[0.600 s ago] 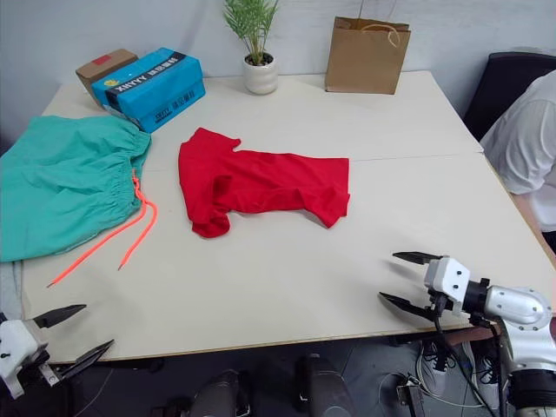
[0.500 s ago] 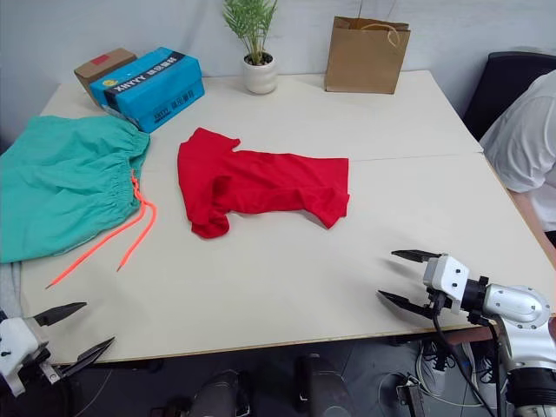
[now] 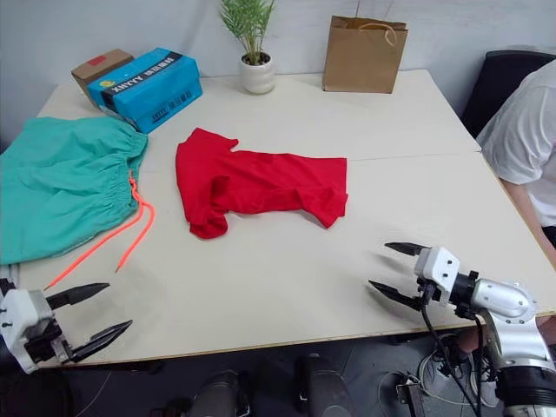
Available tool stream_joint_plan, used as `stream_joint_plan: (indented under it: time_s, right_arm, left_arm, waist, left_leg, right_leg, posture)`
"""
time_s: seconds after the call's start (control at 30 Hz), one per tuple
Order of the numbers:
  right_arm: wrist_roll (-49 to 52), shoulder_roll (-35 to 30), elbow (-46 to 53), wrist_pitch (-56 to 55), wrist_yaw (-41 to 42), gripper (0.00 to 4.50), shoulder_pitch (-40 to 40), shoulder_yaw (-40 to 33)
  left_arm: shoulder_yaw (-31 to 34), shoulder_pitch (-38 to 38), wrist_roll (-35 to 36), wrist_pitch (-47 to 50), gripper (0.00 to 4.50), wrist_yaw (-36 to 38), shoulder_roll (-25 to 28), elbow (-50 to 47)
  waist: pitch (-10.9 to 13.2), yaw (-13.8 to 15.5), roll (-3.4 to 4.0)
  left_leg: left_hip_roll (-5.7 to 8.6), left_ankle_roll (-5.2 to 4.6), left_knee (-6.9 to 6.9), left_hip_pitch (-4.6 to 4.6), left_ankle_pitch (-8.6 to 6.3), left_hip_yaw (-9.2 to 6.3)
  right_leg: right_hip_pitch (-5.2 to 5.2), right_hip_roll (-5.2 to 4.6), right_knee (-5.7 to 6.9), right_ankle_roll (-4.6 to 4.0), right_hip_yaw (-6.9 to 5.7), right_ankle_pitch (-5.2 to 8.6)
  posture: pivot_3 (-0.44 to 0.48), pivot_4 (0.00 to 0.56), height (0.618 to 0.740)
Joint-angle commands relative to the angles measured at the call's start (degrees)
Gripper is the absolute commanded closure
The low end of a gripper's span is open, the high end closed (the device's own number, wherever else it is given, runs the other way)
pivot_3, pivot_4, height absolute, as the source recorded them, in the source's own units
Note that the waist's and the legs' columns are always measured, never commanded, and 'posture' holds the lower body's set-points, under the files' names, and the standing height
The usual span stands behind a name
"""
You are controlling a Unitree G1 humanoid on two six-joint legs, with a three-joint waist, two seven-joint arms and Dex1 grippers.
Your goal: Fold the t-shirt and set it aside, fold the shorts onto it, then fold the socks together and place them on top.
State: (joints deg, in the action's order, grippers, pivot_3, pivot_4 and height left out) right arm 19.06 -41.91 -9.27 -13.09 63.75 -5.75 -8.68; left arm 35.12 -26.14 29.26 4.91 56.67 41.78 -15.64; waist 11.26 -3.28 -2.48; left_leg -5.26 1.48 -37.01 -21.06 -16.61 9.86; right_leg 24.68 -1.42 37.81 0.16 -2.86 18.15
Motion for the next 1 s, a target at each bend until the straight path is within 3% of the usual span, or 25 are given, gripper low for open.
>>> stream_joint_plan:
  time_s: [0.03, 0.27, 0.37, 0.5, 0.7, 1.0]
  right_arm:
    - [2.8, 1.2, 8.6, 7.5, -4.5, 0.00, -1.3, -0.1]
    - [-1.1, 6.1, 14.3, 14.8, -12.8, 0.00, -7.8, 4.8]
    - [-4.0, 9.0, 12.8, 13.9, -16.0, 0.00, -10.1, 7.0]
    - [-5.9, 11.3, 9.9, 11.5, -17.8, 0.00, -10.9, 7.4]
    - [-6.9, 12.4, 6.1, 8.1, -18.6, 0.00, -10.7, 7.3]
    - [-7.5, 12.9, 3.4, 5.2, -18.7, 0.00, -9.8, 7.6]
  left_arm:
    - [-0.9, 8.1, 1.6, 2.9, 0.02, -5.9, 0.3, -1.8]
    - [-16.6, 27.2, -9.8, 3.6, 0.02, -11.3, 1.2, 2.3]
    - [-24.9, 38.3, -18.6, -1.3, 0.02, -13.8, -0.3, 12.6]
    - [-30.7, 47.3, -25.1, -8.0, 0.02, -15.7, -2.6, 24.1]
    - [-34.1, 51.9, -26.9, -13.6, 0.02, -13.4, -3.3, 32.2]
    - [-33.6, 52.7, -25.9, -15.9, 0.02, -13.2, -4.2, 34.1]
  waist:
    - [0.0, 0.1, 0.00]
    - [0.0, 0.3, 0.07]
    - [0.0, 0.2, 0.07]
    - [0.0, 0.3, 0.08]
    - [0.0, 0.1, 0.07]
    - [0.0, 0.2, 0.07]
  left_leg:
    - [0.00, 0.01, -0.01, 0.00, 0.02, -0.01]
    - [0.07, 0.24, -0.01, -0.01, 0.25, -0.07]
    - [0.05, 0.35, 0.03, -0.05, 0.27, 0.03]
    - [0.09, 0.37, -0.01, -0.08, 0.34, 0.05]
    - [-0.01, 0.41, -0.05, -0.17, 0.36, 0.27]
    - [0.05, 0.40, -0.16, -0.15, 0.46, 0.28]
  right_leg:
    - [0.00, 0.00, 0.02, 0.00, 0.00, 0.00]
    - [-0.08, -0.02, 0.04, 0.12, 0.01, -0.10]
    - [0.02, 0.02, 0.03, 0.14, 0.02, -0.08]
    - [0.06, 0.02, 0.10, 0.14, 0.03, -0.08]
    - [0.29, 0.08, 0.16, 0.16, 0.12, -0.07]
    - [0.34, 0.03, 0.43, 0.16, 0.18, -0.07]
  posture:
    - [0.000, 0.150, 0.740]
    - [0.000, 0.150, 0.740]
    - [0.000, 0.150, 0.740]
    - [0.000, 0.150, 0.740]
    - [0.000, 0.150, 0.740]
    - [0.000, 0.150, 0.740]
